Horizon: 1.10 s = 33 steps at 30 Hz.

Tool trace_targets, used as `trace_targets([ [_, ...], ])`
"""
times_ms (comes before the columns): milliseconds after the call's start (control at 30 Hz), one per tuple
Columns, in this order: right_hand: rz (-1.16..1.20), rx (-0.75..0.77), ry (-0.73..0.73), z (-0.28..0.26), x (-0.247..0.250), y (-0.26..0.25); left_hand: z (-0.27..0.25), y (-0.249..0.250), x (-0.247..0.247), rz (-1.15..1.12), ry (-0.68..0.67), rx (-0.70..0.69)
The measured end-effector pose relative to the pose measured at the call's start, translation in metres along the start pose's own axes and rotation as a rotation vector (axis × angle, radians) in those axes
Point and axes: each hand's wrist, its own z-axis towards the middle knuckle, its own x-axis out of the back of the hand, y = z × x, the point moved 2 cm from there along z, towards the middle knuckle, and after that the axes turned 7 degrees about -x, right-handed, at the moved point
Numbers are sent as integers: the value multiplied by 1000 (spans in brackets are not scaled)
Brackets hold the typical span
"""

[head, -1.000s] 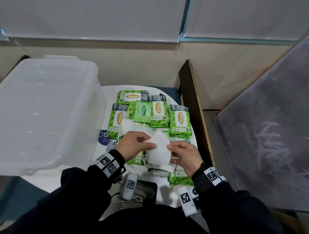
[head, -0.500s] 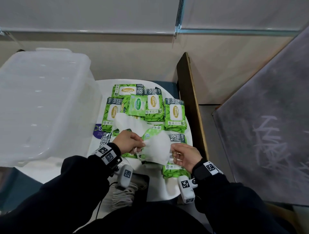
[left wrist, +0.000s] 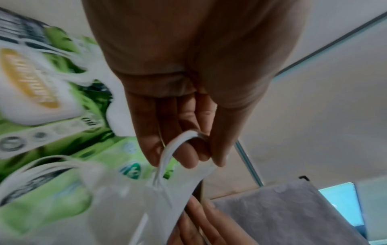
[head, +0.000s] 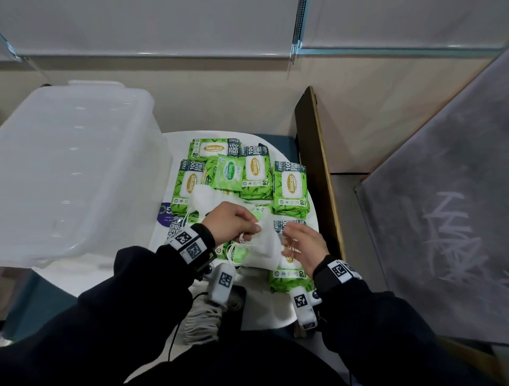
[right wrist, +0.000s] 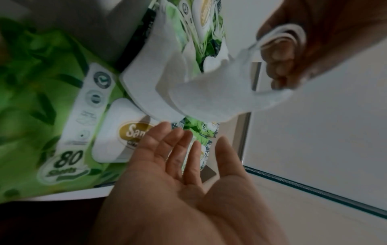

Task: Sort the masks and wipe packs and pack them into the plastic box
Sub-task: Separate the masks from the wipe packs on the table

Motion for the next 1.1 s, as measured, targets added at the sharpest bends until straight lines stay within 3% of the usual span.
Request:
trace_targets([
  [100, 84, 57, 0, 2, -13, -12, 1, 28, -4, 71, -100, -83],
  [200, 141, 5, -103, 2, -25, -21, -1, 55, -1, 144, -139, -146],
  [367, 203, -52, -228, -1, -34, -30, -5, 76, 22, 192, -96, -177],
  [533, 153, -15, -171, -1, -22, -25, -6, 45, 44, 128, 35, -49],
  [800, -9, -81, -76, -8, -5, -10, -14, -32, 31, 50, 36, 151],
  [1100, -66, -166, 0, -5, 11, 26, -19, -77, 9, 115, 87, 246],
])
